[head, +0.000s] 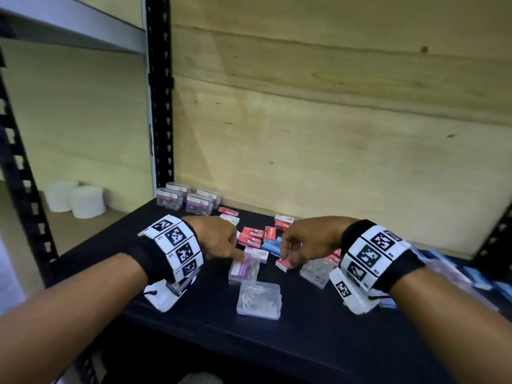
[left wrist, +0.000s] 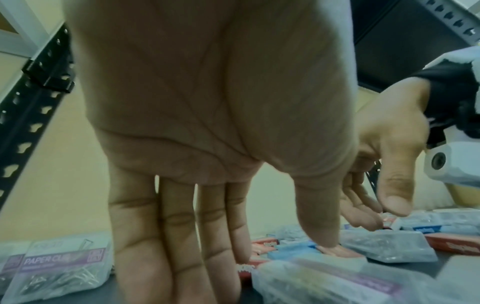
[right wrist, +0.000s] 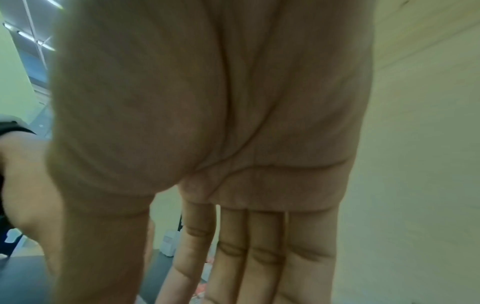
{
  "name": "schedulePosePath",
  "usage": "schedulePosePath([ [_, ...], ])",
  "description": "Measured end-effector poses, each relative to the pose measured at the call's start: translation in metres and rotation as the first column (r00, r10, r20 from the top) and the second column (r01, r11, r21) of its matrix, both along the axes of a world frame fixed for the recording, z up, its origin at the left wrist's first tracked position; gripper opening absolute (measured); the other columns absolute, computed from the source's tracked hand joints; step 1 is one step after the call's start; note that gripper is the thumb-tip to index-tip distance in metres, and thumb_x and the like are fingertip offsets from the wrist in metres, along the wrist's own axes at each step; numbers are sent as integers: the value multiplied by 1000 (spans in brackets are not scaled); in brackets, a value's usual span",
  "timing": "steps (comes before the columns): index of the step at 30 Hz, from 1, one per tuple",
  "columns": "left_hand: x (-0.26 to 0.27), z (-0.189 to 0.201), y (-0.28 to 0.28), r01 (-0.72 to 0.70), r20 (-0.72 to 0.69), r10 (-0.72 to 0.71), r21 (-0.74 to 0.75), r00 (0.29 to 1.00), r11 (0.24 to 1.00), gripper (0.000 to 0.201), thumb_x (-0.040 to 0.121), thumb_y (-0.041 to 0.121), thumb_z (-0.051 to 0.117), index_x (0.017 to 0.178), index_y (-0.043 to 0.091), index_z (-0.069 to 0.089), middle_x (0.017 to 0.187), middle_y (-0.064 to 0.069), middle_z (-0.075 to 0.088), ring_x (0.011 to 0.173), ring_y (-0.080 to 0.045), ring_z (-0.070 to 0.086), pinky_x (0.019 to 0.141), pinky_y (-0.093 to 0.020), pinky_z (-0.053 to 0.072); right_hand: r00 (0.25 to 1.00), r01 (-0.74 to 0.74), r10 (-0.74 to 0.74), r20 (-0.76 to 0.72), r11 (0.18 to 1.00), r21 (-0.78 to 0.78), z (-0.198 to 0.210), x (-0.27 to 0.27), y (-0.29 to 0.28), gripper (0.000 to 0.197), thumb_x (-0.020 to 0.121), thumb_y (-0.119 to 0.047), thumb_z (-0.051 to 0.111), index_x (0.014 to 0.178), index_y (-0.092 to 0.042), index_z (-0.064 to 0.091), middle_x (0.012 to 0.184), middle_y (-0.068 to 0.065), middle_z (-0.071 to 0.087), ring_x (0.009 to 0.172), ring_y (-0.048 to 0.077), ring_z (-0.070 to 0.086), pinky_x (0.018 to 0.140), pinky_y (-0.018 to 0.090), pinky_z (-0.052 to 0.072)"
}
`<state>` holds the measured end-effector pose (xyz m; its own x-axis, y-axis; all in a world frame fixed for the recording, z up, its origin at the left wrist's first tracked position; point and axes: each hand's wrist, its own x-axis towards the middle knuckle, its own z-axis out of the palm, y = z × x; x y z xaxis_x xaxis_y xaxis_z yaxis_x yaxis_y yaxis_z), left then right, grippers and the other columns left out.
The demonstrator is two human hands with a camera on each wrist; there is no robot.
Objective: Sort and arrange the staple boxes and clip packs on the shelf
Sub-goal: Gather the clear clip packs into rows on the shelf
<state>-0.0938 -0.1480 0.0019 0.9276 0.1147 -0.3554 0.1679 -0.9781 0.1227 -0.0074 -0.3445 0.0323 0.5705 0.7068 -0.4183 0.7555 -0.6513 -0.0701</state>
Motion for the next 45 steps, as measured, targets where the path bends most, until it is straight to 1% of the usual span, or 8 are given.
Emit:
schedulePosePath([
  [6, -1, -8, -2, -12, 21, 12, -30, 1000, 999, 60, 81, 67, 60, 119, 22, 55, 102, 1, 71, 88, -16, 69, 87, -36, 54, 987, -1, 6, -160, 999, 33, -2, -24, 5, 37, 85, -50, 71, 108, -21, 68, 89, -4, 70, 78, 9, 64, 79, 26, 54],
  [9, -3, -11, -4, 13, 10, -13, -8, 1000, 1000, 63, 82, 67, 60, 122, 18, 60, 101, 0, 71, 85, -16, 68, 86, -34, 54, 987, -34, 29, -155, 999, -34, -7, -36, 9, 48, 80, -58, 73, 112, -23, 65, 102, 2, 71, 83, 11, 62, 85, 29, 53],
  [16, -7, -11, 10, -15, -26, 12, -128, 1000, 992, 52, 77, 60, 71, 113, 23, 60, 104, -5, 72, 77, -13, 62, 86, -33, 52, 989, -63, 49, -140, 993, -96, -16, -47, 15, 59, 72, -50, 83, 118, -24, 59, 106, -6, 65, 95, 13, 61, 81, 28, 51],
  [22, -17, -7, 25, -57, 0, 59, -261, 998, 964, 54, 77, 41, 80, 119, 20, 53, 111, 2, 64, 98, -15, 66, 84, -25, 50, 989, -27, 16, -148, 997, -77, -19, -39, 4, 55, 71, -46, 85, 115, -28, 57, 100, -12, 62, 93, 9, 58, 84, 30, 48],
  [26, -20, -6, 24, -44, 29, 58, -353, 998, 935, 58, 74, 32, 84, 119, 22, 49, 112, -3, 62, 87, -13, 61, 81, -28, 51, 979, 8, -14, -204, 999, -32, -13, -28, -7, 45, 80, -48, 77, 117, -29, 61, 110, -3, 69, 102, 15, 64, 93, 32, 52],
  [36, -23, -1, 25, 17, 97, 22, -388, 995, 922, 60, 77, 25, 83, 124, 25, 45, 107, 6, 63, 85, -10, 63, 81, -29, 52, 916, 192, -137, -377, 975, 111, -16, -13, -20, 32, 104, -39, 45, 102, -16, 67, 100, 2, 71, 84, 11, 65, 69, 20, 55],
  [41, -23, 2, 34, 41, 96, -1, -417, 995, 908, 49, 78, 18, 81, 120, 19, 56, 104, 2, 68, 67, -2, 60, 69, -21, 50, 930, 173, -126, -344, 979, 111, -18, -10, -17, 39, 106, -39, 40, 110, -10, 65, 98, 2, 70, 85, 13, 65, 87, 33, 57],
  [45, -25, 6, 46, 66, 117, -26, -352, 993, 934, 39, 79, 20, 81, 114, 23, 63, 106, 2, 69, 66, 1, 57, 67, -16, 49, 959, 128, -100, -265, 987, 93, -17, -9, -14, 44, 100, -51, 47, 116, -15, 65, 104, 2, 72, 88, 12, 68, 84, 28, 55],
])
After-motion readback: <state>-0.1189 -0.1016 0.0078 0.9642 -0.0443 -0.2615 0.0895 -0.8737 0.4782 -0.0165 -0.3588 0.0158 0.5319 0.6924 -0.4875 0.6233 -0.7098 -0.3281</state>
